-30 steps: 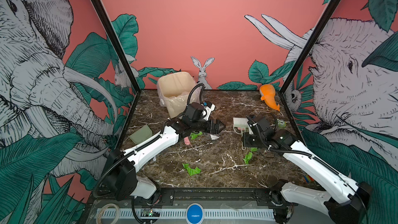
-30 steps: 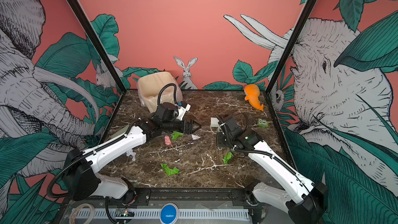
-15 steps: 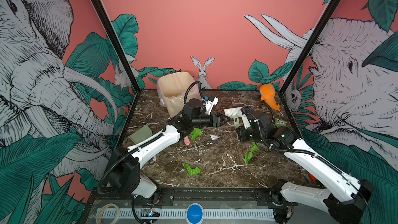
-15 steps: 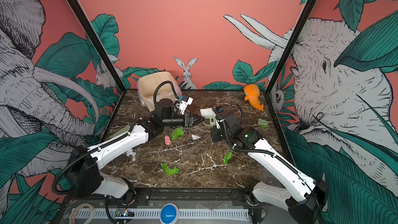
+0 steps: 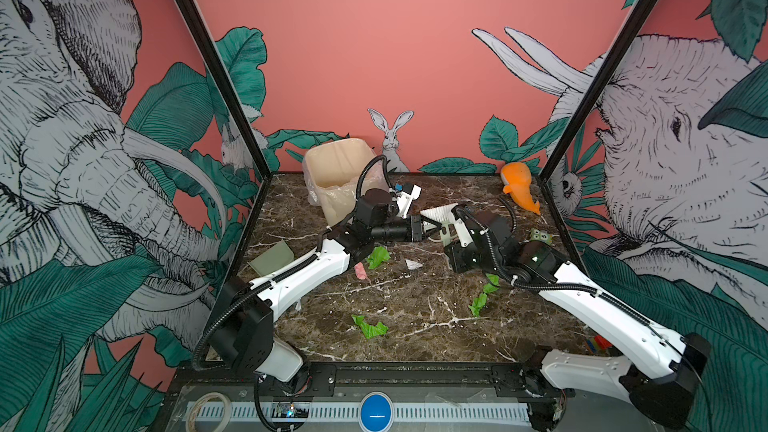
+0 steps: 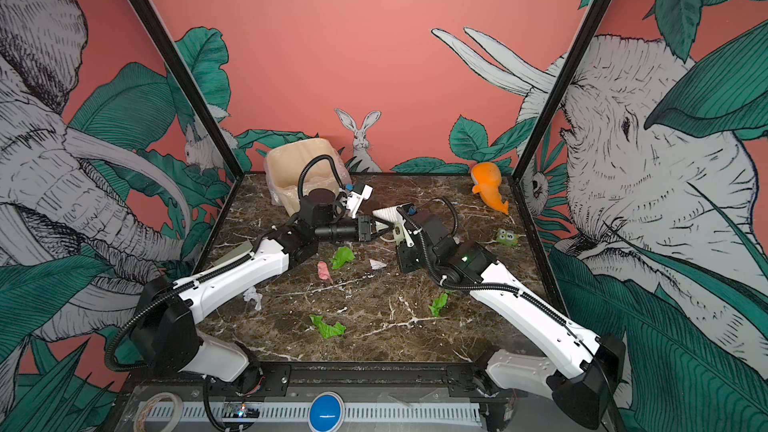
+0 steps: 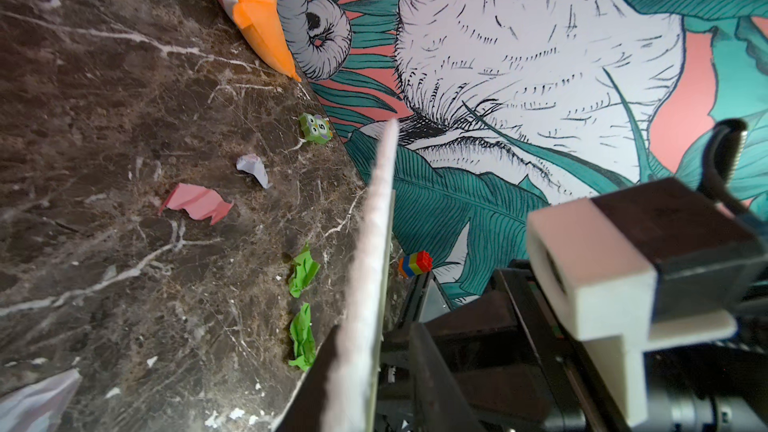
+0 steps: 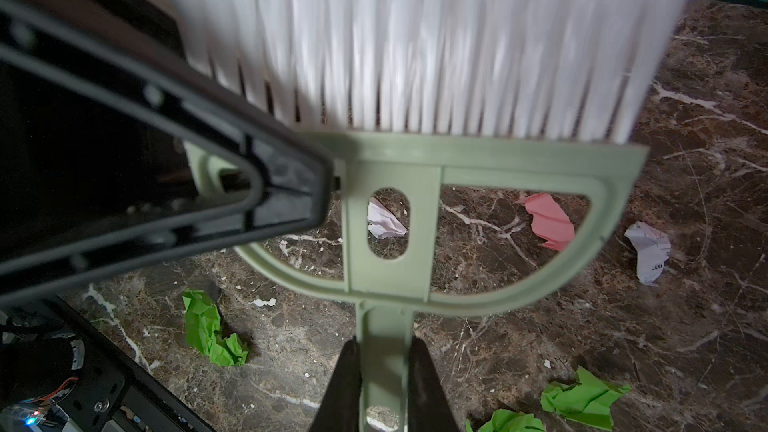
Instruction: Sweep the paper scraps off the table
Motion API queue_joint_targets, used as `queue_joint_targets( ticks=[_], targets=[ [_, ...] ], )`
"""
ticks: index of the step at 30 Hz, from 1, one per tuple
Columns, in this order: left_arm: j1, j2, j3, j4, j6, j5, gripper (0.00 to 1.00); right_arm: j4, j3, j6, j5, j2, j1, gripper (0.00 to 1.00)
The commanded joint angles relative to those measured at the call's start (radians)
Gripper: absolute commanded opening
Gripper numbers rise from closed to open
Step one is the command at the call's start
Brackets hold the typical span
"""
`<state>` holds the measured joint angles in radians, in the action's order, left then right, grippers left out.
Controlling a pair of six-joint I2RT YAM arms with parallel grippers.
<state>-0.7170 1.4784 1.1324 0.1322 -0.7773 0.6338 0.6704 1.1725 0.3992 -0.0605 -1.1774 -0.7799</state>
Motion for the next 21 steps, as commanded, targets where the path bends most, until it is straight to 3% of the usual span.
queue_joint_targets(
  ticks=[1, 3, 5, 8, 13, 16, 21],
  targets=[
    [-0.002, -0.006, 0.021, 0.037, -0.010, 0.004, 0.12, -0.037, 0.048, -0.017, 0.003, -0.012, -0.007, 0.00],
    [-0.002, -0.011, 0.012, 0.042, -0.014, -0.014, 0.00, -0.038, 0.048, -0.014, -0.010, -0.009, -0.007, 0.00],
    [0.001, -0.024, 0.000, 0.053, -0.016, -0.024, 0.00, -0.044, 0.037, -0.008, -0.027, 0.007, -0.007, 0.06],
    [0.010, -0.047, -0.020, 0.073, -0.027, -0.081, 0.00, -0.039, 0.029, -0.008, -0.048, 0.032, -0.005, 0.26],
    [0.061, -0.098, -0.095, 0.187, -0.089, -0.139, 0.00, -0.046, 0.002, 0.009, -0.039, 0.093, 0.027, 0.73],
    [0.082, -0.121, -0.157, 0.323, -0.152, -0.187, 0.00, -0.129, -0.067, 0.065, 0.075, 0.164, 0.109, 0.99],
    [0.084, -0.101, -0.181, 0.529, -0.240, -0.216, 0.00, -0.496, -0.273, 0.298, 0.408, 0.280, 0.319, 1.00]
  ],
)
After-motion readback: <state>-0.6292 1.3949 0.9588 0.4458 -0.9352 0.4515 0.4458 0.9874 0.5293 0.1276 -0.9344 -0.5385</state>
